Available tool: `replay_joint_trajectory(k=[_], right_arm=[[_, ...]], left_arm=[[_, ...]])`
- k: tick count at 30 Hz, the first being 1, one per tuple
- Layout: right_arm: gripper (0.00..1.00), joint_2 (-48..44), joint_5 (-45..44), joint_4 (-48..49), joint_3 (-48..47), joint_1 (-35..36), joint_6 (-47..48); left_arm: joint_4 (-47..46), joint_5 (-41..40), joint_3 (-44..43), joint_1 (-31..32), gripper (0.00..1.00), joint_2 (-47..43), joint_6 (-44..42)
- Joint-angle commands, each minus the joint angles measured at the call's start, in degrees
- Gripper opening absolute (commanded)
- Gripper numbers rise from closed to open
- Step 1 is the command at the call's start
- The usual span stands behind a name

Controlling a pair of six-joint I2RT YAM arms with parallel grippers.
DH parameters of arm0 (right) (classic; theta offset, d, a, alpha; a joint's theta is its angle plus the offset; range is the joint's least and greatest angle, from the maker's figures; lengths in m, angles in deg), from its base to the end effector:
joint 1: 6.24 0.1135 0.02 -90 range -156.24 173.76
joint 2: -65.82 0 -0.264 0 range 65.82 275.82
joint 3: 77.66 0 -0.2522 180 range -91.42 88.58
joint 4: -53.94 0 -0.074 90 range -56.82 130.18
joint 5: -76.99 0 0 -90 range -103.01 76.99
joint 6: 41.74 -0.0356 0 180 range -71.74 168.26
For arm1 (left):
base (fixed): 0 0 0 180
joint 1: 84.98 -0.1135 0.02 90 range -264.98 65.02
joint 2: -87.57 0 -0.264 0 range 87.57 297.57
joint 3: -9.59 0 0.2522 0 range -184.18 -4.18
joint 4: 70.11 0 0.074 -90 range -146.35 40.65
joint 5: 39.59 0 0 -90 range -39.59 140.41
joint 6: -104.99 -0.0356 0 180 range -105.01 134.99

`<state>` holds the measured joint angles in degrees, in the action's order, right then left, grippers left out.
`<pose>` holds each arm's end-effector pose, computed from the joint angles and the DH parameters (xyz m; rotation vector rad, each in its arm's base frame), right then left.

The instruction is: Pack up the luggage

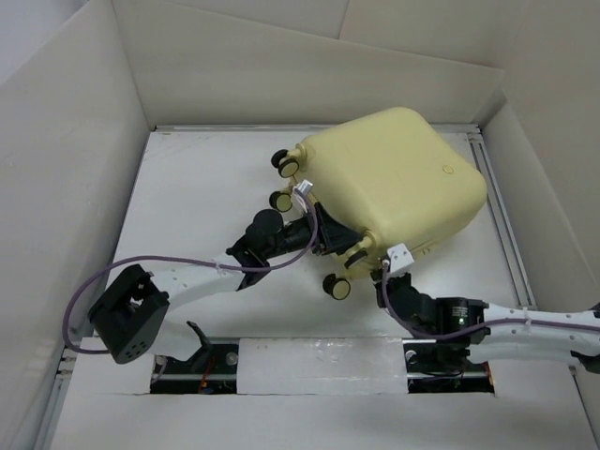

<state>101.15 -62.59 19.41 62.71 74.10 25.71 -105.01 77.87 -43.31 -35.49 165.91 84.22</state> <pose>0.0502 0.1335 0.2362 -0.4642 1.8574 0.2989 0.1814 -0.2376 0.2811 0.1931 1.7727 -1.9535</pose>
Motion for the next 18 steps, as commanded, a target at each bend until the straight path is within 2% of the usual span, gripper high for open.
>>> replay_joint_trajectory(k=[1,3,6,10,13,14,16,17,18], right_arm=[[0.0,10.17,30.15,36.93,-6.46,5.53,-3.13],[0.0,14.83,31.56,39.48,-10.84,5.53,-1.46],[0.0,19.33,31.75,41.68,-11.84,5.53,-0.83],[0.0,19.34,28.68,42.23,-7.9,5.53,-1.62],[0.0,16.09,24.38,36.43,-4.47,5.53,-6.71],[0.0,13.74,24.36,35.55,-3.32,5.53,-7.59],[0.02,11.09,22.43,33.79,-0.86,5.53,-10.58],[0.07,9.68,22.42,33.17,1.15,5.53,-11.37],[0.22,7.15,21.73,31.69,1.95,5.53,-12.08]], left_arm=[[-24.26,-4.35,-6.58,4.11,0.0,-2.69,2.3],[-28.83,-2.77,-6.57,5.52,0.0,1.36,5.8],[-35.51,-0.92,-5.95,5.52,0.0,4.18,11.17],[-29.13,0.66,-5.95,5.52,0.01,2.52,9.96],[-25.0,0.66,-1.66,4.83,0.24,-0.89,8.12],[-23.77,0.05,-0.08,4.3,0.42,-2.13,8.11],[-23.23,-2.67,5.89,2.46,0.58,-6.25,6.89],[-21.23,-3.29,7.65,1.58,0.64,-7.67,6.88],[-19.73,-3.82,9.85,0.87,0.75,-8.99,5.58]])
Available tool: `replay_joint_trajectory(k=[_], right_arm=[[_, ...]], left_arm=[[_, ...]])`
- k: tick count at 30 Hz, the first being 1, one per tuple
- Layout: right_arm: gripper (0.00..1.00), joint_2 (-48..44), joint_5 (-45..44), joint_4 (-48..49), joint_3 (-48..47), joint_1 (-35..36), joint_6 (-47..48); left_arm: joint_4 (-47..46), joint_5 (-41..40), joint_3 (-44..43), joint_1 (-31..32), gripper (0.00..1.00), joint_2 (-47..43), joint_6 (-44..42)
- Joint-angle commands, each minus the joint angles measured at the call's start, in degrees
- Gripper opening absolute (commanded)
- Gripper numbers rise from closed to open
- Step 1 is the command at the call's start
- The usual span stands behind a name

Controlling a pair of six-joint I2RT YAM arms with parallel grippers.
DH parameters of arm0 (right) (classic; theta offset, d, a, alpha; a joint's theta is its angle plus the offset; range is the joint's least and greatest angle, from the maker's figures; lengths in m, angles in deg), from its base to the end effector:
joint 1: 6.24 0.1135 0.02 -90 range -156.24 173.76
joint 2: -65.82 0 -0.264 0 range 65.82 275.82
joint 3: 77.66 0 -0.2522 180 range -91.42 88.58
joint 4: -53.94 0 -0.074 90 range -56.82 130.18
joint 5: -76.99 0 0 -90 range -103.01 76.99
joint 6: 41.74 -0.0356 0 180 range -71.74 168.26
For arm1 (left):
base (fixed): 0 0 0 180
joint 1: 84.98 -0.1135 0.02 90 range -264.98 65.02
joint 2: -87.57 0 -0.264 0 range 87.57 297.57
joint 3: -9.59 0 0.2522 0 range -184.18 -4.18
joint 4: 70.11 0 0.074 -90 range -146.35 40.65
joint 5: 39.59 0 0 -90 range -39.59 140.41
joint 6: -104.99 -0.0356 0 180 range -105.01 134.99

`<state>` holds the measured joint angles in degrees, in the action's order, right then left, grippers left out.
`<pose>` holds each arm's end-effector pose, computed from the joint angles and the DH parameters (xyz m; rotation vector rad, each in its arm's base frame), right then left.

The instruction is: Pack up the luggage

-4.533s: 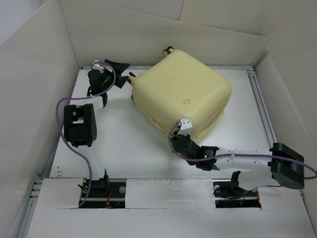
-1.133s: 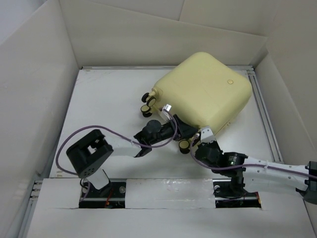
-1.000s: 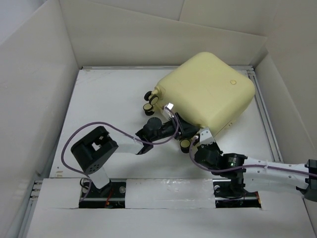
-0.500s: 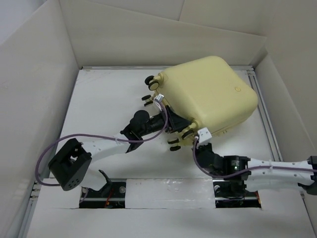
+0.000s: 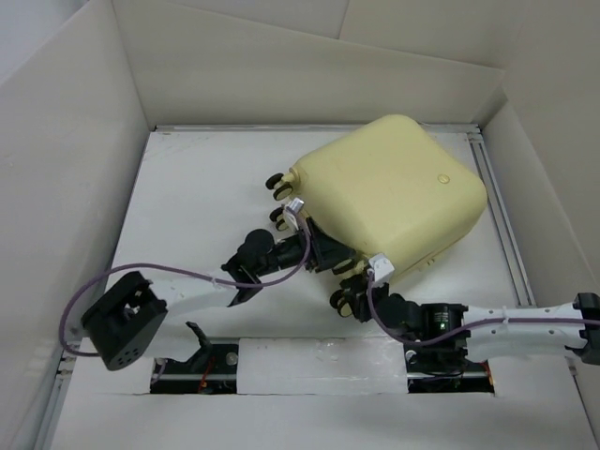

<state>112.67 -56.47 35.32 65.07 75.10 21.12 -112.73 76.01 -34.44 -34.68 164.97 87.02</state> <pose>0.0507 0.1704 0.2170 -0.4615 1.8954 0.4796 0.1656 -0.2235 0.2495 0.1283 1.7919 -1.9782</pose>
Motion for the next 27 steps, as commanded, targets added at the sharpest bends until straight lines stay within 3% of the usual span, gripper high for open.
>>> replay_joint_trajectory(k=[1,3,4,9,10,14,15,16,20,23,24,27], right_arm=[[0.31,-5.62,15.6,14.54,0.12,4.53,-8.8],[0.53,-7.64,13.85,11.56,0.13,4.53,-9.51],[0.56,-9.22,13.84,7.37,0.13,4.53,-10.04],[0.61,-11.78,8.59,-10.14,-5.22,4.53,-16.01],[0.62,-12.3,7.61,-12.86,-5.76,4.53,-17.41],[0.65,-12.31,3.92,-24.73,-6.99,5.06,-23.57],[0.65,-12.92,3.91,-24.76,-7.51,5.06,-23.58],[0.66,-12.92,3.91,-24.76,-7.52,5.06,-22.62],[0.69,-13.63,3.38,-27.03,-12.59,5.06,-20.24],[0.73,-14.16,0.15,-30.9,-15.42,5.06,-19.62],[0.74,-14.68,-1.0,-32.13,-17.08,5.06,-19.62],[0.75,-16.08,-6.52,-36.0,-18.5,5.06,-21.02]], left_arm=[[-10.26,-2.66,1.69,-1.25,0.8,-10.84,1.72],[-4.04,-3.28,2.22,-2.57,0.92,-13.85,-1.97],[-1.22,-3.28,1.7,-3.1,0.98,-15.34,-3.63],[22.67,-13.89,-5.76,-6.96,1.0,-27.89,-17.86],[31.24,-16.53,-7.43,-7.67,1.0,-29.32,-19.98],[45.29,-25.78,-13.77,-14.34,1.0,-31.09,-26.41],[46.35,-24.21,-13.77,-16.79,1.0,-30.13,-26.94],[46.36,-21.5,-13.77,-23.52,1.0,-28.73,-26.42],[36.72,-5.06,-5.26,-42.62,1.0,-25.73,-22.37],[29.61,1.09,0.28,-49.4,1.0,-23.02,-20.45],[24.44,2.68,1.16,-49.42,1.0,-22.31,-19.92],[21.05,6.83,0.04,-47.94,1.0,-18.88,-19.91]])
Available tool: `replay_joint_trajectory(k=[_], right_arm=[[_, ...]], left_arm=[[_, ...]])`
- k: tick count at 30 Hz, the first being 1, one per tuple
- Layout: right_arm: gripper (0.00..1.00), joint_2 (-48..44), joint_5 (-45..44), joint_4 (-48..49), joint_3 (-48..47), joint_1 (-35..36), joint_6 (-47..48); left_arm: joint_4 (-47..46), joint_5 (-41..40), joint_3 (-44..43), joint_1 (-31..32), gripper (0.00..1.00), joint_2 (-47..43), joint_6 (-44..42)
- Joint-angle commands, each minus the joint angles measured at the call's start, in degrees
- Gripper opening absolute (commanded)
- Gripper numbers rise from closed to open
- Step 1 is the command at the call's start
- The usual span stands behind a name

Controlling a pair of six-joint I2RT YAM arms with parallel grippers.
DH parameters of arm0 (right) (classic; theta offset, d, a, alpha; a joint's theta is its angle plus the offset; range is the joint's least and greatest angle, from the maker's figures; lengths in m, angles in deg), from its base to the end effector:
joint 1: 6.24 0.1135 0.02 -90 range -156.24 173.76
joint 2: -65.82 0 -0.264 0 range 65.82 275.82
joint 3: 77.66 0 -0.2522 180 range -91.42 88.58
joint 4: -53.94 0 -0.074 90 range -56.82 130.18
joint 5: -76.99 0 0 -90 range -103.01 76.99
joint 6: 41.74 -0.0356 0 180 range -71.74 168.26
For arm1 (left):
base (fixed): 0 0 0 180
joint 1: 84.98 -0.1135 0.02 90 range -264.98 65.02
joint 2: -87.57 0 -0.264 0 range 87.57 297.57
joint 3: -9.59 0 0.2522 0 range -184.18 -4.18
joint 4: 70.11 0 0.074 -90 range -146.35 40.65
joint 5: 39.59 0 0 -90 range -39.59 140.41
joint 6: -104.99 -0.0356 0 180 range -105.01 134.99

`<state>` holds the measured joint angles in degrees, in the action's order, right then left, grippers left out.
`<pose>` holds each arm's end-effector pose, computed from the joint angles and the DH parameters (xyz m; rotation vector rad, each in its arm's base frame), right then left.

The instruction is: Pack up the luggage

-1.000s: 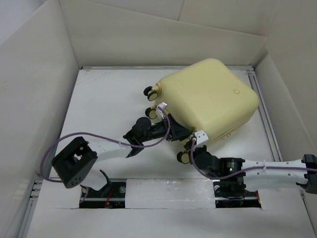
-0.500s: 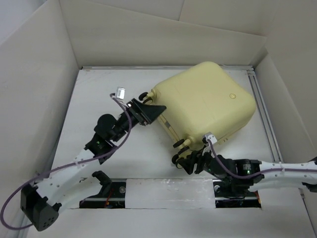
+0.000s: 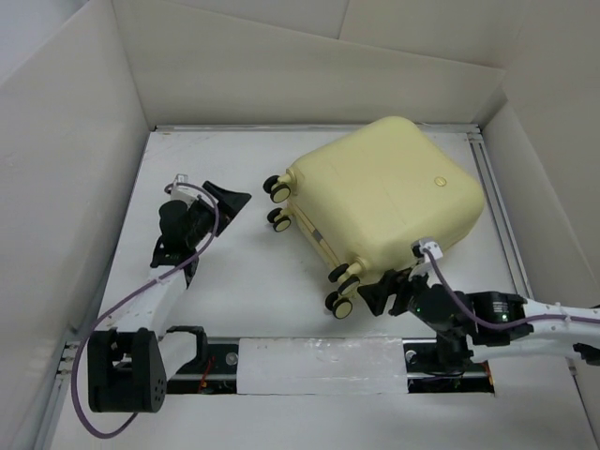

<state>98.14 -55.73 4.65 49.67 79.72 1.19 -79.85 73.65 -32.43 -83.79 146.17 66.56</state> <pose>0.0326 0.1190 0.2939 -0.2262 1.9991 0.7548 0.2298 -0.0188 0.2542 -0.4586 1.7294 -1.0181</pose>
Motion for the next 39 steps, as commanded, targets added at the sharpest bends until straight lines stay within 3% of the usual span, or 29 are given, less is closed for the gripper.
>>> replay_joint_trajectory(k=[1,8,14,20,23,25,30,35,37,39], right_arm=[[0.77,-2.86,-8.68,-7.17,-3.97,0.44,-1.7],[0.82,-9.71,-21.34,-12.97,-6.52,-0.69,-4.87],[0.8,-10.17,-29.26,-19.83,-13.88,-5.88,-5.4],[0.81,1.5,-30.67,-25.55,-22.86,-6.5,-3.82],[0.83,8.63,-29.97,-27.05,-25.24,-10.6,-3.82],[0.83,10.04,-27.69,-27.05,-25.24,-14.82,-3.82],[0.78,8.55,-27.15,-25.91,-21.9,-16.17,-3.82],[0.77,11.45,-23.48,-24.17,-21.99,-16.17,-0.68],[0.8,14.26,-20.75,-18.53,-21.99,-16.17,5.04],[0.82,15.58,-20.12,-18.52,-22.61,-16.17,5.06]], left_arm=[[-11.82,10.06,-3.38,1.79,1.0,0.53,-1.19],[-20.68,14.54,-3.82,2.32,1.0,5.8,1.78],[-21.23,12.27,-9.89,9.7,1.0,15.83,1.87],[-24.47,10.24,-13.4,11.2,1.0,22.58,3.1],[-24.48,10.77,-15.17,11.2,1.0,24.88,3.1],[-25.26,10.77,-15.78,11.2,1.0,26.02,3.1],[-27.28,11.02,-17.01,11.73,0.94,28.4,3.62],[-35.0,12.44,-15.96,12.87,0.67,31.21,6.26],[-37.3,13.49,-14.56,12.87,0.39,31.91,7.75],[-39.59,14.28,-14.55,12.87,0.24,32.44,8.89]])
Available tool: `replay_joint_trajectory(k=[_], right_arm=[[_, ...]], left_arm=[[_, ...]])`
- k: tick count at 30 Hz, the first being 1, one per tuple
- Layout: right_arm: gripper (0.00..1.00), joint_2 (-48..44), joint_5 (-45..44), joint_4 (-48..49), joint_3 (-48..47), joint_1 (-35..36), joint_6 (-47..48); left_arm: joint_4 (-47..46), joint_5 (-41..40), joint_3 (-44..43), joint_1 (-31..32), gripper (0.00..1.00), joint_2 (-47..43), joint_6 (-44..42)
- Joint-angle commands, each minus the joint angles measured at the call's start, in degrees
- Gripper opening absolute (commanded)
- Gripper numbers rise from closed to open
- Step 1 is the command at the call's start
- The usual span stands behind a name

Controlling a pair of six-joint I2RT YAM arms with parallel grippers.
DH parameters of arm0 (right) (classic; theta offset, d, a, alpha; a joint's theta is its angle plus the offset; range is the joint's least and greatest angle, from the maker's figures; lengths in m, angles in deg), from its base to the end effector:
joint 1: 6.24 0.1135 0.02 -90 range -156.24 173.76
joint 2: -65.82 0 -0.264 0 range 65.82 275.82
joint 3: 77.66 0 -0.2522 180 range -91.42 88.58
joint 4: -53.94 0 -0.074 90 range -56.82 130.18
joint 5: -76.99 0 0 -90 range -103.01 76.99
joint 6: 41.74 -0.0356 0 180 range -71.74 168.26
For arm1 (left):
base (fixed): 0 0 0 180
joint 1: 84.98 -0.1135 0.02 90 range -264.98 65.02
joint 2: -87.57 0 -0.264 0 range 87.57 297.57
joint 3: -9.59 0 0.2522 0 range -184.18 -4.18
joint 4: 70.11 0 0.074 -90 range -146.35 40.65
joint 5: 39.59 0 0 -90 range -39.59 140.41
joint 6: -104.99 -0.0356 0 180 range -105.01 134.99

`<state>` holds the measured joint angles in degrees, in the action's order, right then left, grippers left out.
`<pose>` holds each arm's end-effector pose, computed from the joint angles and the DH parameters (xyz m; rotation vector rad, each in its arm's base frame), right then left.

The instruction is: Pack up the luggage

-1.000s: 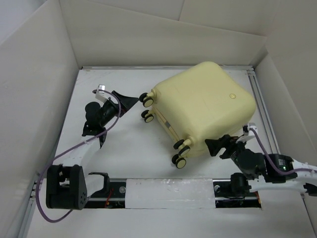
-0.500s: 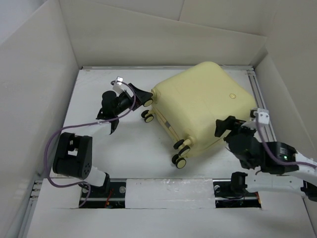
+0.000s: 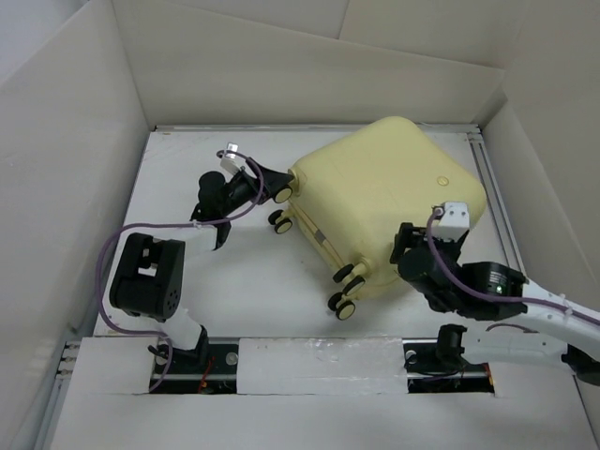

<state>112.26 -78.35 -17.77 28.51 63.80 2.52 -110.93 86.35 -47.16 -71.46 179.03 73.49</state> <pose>0.0733 0.1070 0.3588 0.0965 1.8642 0.0287 0.3221 -0.0989 0.2448 -0.0771 1.6687 -1.4402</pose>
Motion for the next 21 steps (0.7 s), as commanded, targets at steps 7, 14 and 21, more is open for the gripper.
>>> replay_joint_trajectory(k=[7,14,21], right_arm=[[0.8,-15.35,0.48,-1.72,6.44,-3.95,-6.2],[0.81,-5.87,6.27,1.43,3.05,-3.95,-3.04],[0.78,12.46,10.58,12.93,-6.73,-4.9,5.99]], left_arm=[[-9.84,1.06,3.95,-0.94,0.0,-5.84,3.37],[-8.79,-7.11,17.48,-2.44,0.0,-19.99,4.25],[6.63,-12.2,26.55,-4.47,0.0,-38.96,1.01]])
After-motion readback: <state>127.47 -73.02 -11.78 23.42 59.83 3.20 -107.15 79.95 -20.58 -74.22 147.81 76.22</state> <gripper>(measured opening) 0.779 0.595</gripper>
